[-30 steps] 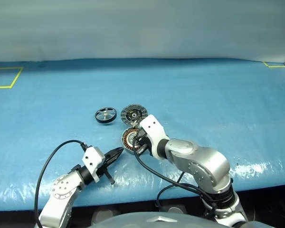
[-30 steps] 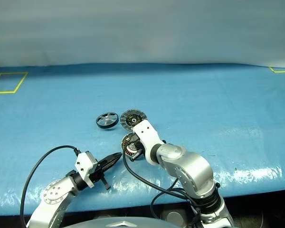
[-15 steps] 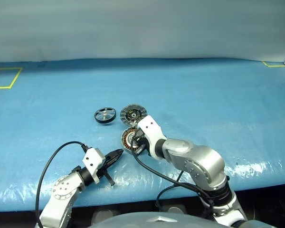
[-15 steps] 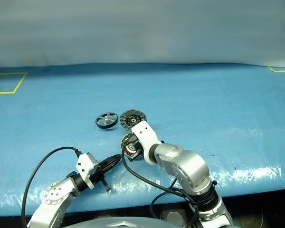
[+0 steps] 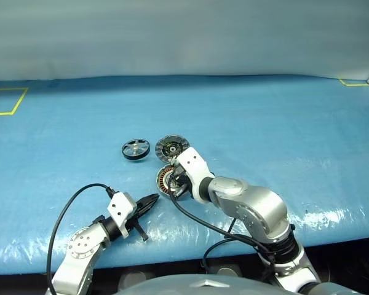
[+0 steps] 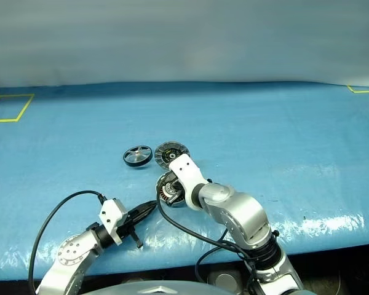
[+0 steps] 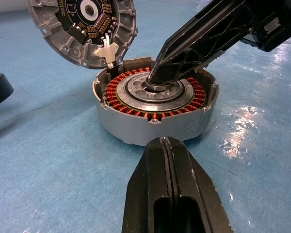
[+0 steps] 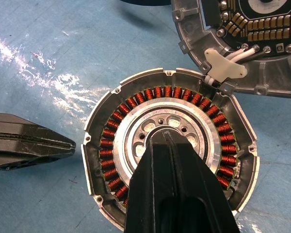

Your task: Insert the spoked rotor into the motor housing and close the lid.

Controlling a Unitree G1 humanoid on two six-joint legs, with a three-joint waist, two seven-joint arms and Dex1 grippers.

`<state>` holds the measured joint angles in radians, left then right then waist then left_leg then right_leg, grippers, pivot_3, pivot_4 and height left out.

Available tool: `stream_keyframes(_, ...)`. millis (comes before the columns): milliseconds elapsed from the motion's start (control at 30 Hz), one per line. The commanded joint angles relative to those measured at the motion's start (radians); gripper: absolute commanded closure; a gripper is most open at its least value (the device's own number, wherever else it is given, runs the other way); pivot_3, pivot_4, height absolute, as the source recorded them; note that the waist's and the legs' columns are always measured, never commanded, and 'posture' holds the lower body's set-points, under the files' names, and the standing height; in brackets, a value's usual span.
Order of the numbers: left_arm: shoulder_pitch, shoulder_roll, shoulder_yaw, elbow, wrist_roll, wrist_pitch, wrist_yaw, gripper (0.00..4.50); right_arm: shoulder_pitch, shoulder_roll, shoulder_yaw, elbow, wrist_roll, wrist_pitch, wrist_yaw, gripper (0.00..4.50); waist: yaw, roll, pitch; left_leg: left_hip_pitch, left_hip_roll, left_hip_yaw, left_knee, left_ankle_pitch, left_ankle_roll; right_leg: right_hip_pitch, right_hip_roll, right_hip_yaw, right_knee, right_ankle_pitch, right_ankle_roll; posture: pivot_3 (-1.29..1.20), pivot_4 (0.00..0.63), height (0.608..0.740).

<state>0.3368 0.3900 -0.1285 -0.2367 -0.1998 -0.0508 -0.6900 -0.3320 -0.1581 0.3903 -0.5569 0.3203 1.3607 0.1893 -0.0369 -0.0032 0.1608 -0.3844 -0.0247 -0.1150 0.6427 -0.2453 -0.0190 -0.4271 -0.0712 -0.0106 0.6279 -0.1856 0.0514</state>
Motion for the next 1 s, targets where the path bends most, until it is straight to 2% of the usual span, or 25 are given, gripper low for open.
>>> stream_keyframes(33, -0.005, -0.01, -0.002, -0.01, -0.01, -0.015, 0.006, 4.5, -0.006, -0.002, 0.023, 0.006, 0.006, -0.011, 0.014, 4.48, 0.0, 0.0, 0.0, 0.0, 0.0, 0.0, 0.0, 0.0, 0.0, 0.0, 0.0, 0.0, 0.0, 0.0, 0.0, 0.0, 0.15, 0.74)
stream_keyframes(433, -0.01, -0.002, 0.001, -0.018, -0.011, -0.003, 0.008, 4.5, -0.002, -0.018, 0.025, -0.011, 0.004, -0.033, 0.026, 4.48, 0.0, 0.0, 0.0, 0.0, 0.0, 0.0, -0.001, 0.0, 0.0, 0.0, 0.0, 0.0, 0.0, 0.0, 0.0, 0.0, 0.15, 0.74)
stream_keyframes(633, -0.016, 0.001, 0.061, -0.076, -0.097, 0.025, 0.012, 4.5, -0.012, -0.013, -0.101, -0.15, 0.082, -0.053, 0.089, 4.48, 0.001, 0.001, 0.001, -0.002, 0.0, 0.0, -0.001, 0.0, 0.0, -0.002, 0.0, 0.0, 0.0, 0.0, 0.0, 0.0, 0.15, 0.74)
stream_keyframes(767, -0.043, 0.03, 0.145, -0.151, -0.199, 0.14, 0.039, 4.5, 0.016, -0.073, -0.162, -0.216, 0.119, -0.072, 0.132, 4.48, 0.001, 0.001, 0.002, -0.002, 0.0, -0.001, -0.001, 0.0, 0.0, -0.002, 0.0, -0.001, -0.001, 0.0, 0.0, 0.0, 0.15, 0.74)
stream_keyframes(900, -0.117, 0.073, 0.243, -0.22, -0.264, 0.391, 0.174, 4.5, 0.072, -0.137, -0.186, -0.219, 0.119, -0.095, 0.137, 4.48, 0.003, 0.0, 0.002, -0.002, 0.0, -0.001, 0.0, 0.0, 0.0, -0.001, 0.0, -0.001, -0.001, 0.0, 0.0, 0.0, 0.15, 0.74)
stream_keyframes(1000, -0.21, 0.146, 0.324, -0.243, -0.39, 0.557, 0.178, 4.5, 0.12, -0.16, -0.193, -0.215, 0.114, -0.121, 0.131, 4.48, 0.001, -0.002, 0.003, -0.002, 0.0, -0.001, 0.0, 0.0, 0.0, -0.001, 0.0, -0.001, 0.0, 0.0, 0.0, 0.0, 0.15, 0.74)
